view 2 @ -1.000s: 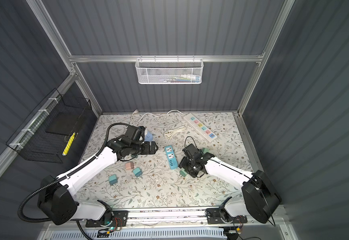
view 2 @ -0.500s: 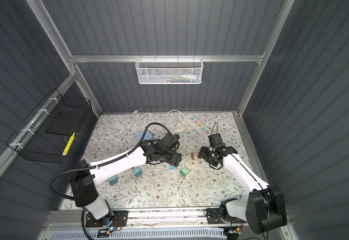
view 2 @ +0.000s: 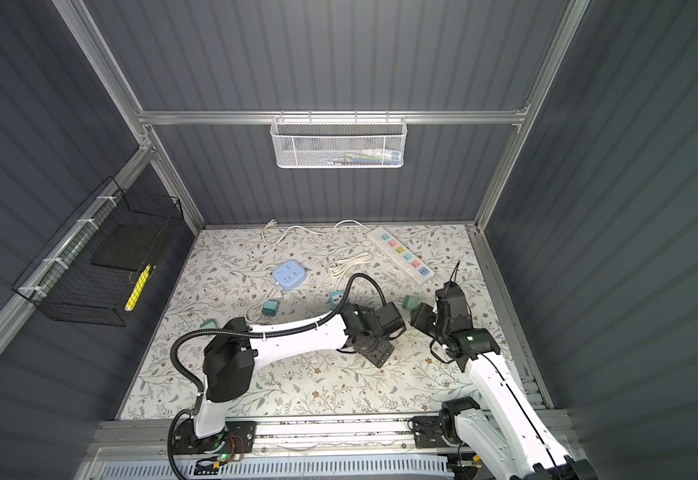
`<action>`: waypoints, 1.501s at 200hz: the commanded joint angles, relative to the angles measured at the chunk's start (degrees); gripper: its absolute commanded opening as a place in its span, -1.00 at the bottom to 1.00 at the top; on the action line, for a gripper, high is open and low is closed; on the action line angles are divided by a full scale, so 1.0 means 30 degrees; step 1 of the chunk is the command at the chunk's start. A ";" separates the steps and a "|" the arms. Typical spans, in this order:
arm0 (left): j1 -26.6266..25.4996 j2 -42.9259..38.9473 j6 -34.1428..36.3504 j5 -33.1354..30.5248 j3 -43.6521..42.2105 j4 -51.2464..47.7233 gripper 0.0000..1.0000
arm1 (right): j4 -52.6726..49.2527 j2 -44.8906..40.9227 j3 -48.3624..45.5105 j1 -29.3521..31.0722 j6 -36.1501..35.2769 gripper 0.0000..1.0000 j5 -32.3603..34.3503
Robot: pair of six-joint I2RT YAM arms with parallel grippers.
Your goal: Insert the plug
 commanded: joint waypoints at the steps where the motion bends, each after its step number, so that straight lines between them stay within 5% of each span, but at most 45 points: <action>1: 0.0109 0.0451 -0.0518 -0.0560 0.0767 -0.0829 0.62 | -0.0210 -0.0849 -0.0337 -0.0026 0.0170 0.04 0.1043; 207: 0.1105 0.3484 0.0900 -0.0192 0.1547 -0.0237 0.00 | -0.0222 -0.1369 -0.1701 -0.0028 0.0557 0.08 0.1100; 250: 0.1105 0.3061 0.1641 -0.0011 0.0806 0.0280 -0.07 | -0.0431 -0.1516 -0.1603 -0.0028 0.0343 0.08 0.1284; 268: 0.1105 0.2674 0.2105 0.0166 0.0412 0.0821 -0.28 | -0.0458 -0.1502 -0.1405 -0.0012 0.0162 0.08 0.1228; 300: 0.1105 -0.0720 0.3077 0.0277 -0.2779 0.5348 -0.41 | -0.0565 -0.1493 -0.0910 -0.0027 -0.0543 0.07 0.0678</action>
